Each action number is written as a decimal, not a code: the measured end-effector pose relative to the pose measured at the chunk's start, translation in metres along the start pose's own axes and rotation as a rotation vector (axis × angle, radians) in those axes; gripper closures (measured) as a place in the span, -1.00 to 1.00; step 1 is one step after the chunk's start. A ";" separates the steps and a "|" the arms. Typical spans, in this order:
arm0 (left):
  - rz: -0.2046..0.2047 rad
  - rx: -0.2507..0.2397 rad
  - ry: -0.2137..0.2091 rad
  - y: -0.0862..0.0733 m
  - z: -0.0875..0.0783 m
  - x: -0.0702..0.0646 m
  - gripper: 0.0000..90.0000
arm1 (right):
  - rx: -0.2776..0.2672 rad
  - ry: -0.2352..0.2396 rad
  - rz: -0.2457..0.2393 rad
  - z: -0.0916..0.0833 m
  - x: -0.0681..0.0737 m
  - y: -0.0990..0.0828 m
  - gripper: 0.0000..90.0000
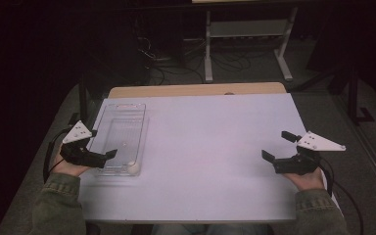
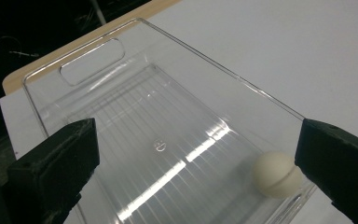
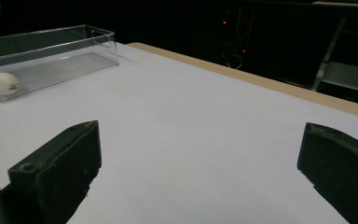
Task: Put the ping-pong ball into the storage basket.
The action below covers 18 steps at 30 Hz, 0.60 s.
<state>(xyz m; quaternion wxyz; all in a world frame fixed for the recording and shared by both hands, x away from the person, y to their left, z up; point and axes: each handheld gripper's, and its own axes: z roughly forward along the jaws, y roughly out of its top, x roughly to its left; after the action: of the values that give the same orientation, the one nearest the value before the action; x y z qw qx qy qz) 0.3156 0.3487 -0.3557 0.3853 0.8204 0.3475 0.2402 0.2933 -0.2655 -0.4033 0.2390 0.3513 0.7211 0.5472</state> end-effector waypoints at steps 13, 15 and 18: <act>-0.106 -0.088 0.045 -0.024 -0.006 0.002 -1.00 | -0.002 -0.001 0.001 0.000 0.000 0.000 -1.00; -0.117 -0.100 0.053 -0.027 -0.007 0.001 -1.00 | -0.002 -0.001 0.000 0.000 0.000 0.000 -1.00; -0.146 -0.154 0.067 -0.032 -0.012 0.002 -1.00 | -0.002 0.000 0.001 0.000 0.000 0.000 -1.00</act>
<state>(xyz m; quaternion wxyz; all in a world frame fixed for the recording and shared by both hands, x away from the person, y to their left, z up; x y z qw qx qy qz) 0.2966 0.3703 -0.3741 0.4518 0.7524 0.3997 0.2645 0.2930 -0.2658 -0.4031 0.2394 0.3514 0.7203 0.5480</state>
